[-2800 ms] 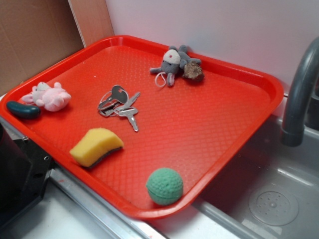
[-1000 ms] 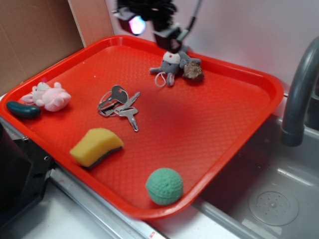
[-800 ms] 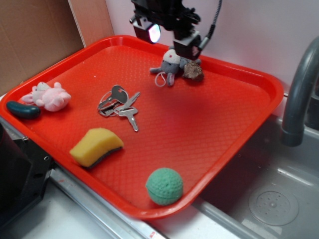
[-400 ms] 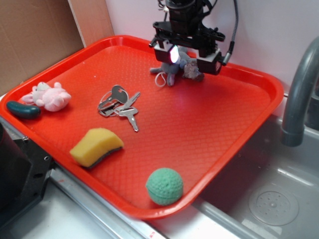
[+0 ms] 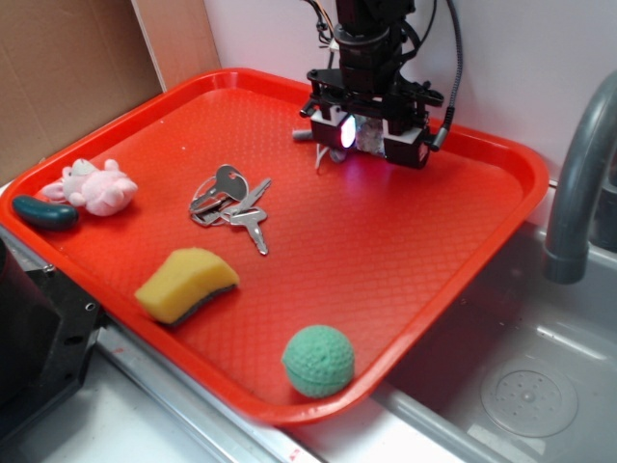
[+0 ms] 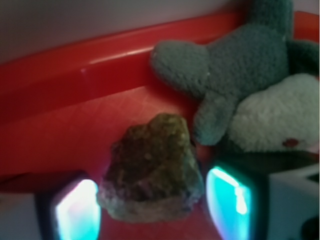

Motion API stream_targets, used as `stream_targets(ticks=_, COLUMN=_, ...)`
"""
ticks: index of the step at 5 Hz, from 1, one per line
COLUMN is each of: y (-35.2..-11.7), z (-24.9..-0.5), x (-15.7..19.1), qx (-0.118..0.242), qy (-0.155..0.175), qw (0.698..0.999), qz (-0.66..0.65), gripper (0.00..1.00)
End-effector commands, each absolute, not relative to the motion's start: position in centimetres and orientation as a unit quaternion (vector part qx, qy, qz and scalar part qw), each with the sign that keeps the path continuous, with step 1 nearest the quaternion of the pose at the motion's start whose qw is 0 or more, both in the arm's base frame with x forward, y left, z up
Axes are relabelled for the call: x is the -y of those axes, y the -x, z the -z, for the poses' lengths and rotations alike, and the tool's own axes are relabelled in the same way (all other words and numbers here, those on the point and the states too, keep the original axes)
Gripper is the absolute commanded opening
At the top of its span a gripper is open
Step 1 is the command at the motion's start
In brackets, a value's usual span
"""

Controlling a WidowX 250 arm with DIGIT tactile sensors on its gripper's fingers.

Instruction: Grab the rock.

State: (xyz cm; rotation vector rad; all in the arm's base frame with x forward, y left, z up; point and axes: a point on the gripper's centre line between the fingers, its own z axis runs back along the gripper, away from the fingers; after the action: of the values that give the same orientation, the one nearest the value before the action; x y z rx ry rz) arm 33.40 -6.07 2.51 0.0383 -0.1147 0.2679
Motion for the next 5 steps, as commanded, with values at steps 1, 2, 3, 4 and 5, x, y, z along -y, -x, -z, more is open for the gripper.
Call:
stream_targets(ticks=1, y=-33.5, z=-4.3, x=4.5, qx=0.073, qy=-0.054, qw=0.987, qz=-0.133, gripper=0.0)
stream_targets(ticks=2, y=-31.5, z=-9.4, x=5.0, qx=0.109, qy=-0.042, qw=0.992, qz=-0.044, gripper=0.0)
stream_targets(ticks=3, y=-28.0, z=-14.3, x=5.1, qx=0.135, qy=-0.003, qw=0.991, qz=0.012, gripper=0.0)
stream_targets(ticks=4, y=-24.9, z=-18.2, x=2.9, qx=0.115, qy=0.028, qw=0.992, qz=0.038, gripper=0.0)
stream_targets(ticks=5, y=-22.2, z=-18.0, x=-0.9, qx=0.097, qy=0.04, qw=0.994, qz=-0.028, gripper=0.0)
